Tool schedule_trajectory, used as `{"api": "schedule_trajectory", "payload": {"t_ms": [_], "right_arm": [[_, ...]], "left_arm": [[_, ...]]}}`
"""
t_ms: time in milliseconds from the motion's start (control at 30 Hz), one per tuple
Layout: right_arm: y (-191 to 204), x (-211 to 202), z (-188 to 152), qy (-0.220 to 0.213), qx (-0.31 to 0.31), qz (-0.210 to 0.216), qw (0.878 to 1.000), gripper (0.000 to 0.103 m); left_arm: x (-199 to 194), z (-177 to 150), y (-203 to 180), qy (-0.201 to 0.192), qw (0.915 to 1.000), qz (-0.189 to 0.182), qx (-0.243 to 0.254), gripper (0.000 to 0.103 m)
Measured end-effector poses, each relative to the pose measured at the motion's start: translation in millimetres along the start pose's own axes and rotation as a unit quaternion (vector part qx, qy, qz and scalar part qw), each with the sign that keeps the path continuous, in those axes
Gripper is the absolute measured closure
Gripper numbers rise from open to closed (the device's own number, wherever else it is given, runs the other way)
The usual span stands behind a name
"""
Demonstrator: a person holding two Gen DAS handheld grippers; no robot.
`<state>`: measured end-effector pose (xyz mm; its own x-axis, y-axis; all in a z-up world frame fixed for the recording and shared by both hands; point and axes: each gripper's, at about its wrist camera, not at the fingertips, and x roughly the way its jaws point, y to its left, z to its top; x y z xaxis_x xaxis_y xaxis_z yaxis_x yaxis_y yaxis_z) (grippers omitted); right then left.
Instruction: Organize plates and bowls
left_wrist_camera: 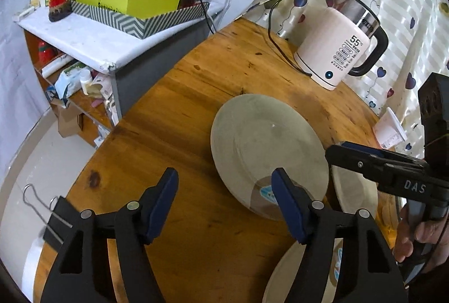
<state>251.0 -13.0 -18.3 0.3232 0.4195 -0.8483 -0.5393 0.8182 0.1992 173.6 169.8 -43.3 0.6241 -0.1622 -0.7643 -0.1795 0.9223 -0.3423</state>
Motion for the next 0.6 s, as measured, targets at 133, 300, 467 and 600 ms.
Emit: {"api": "schedule_trajectory", "payload": {"t_ms": [133, 300, 467, 600], "right_arm": [[-6, 11, 7, 0.008, 0.008, 0.006, 1.0, 0.051], [-11, 21, 11, 0.014, 0.011, 0.008, 1.0, 0.057], [-14, 29, 12, 0.021, 0.016, 0.013, 1.0, 0.066], [-16, 34, 12, 0.025, 0.019, 0.017, 0.999, 0.071]], "left_arm": [[10, 4, 1, 0.007, 1.0, -0.005, -0.003, 0.046], [16, 7, -1, 0.009, 0.9999, -0.009, -0.001, 0.051], [21, 8, -2, 0.014, 0.9998, -0.011, 0.001, 0.054], [24, 9, -4, 0.013, 0.9999, -0.01, 0.003, 0.054]]}}
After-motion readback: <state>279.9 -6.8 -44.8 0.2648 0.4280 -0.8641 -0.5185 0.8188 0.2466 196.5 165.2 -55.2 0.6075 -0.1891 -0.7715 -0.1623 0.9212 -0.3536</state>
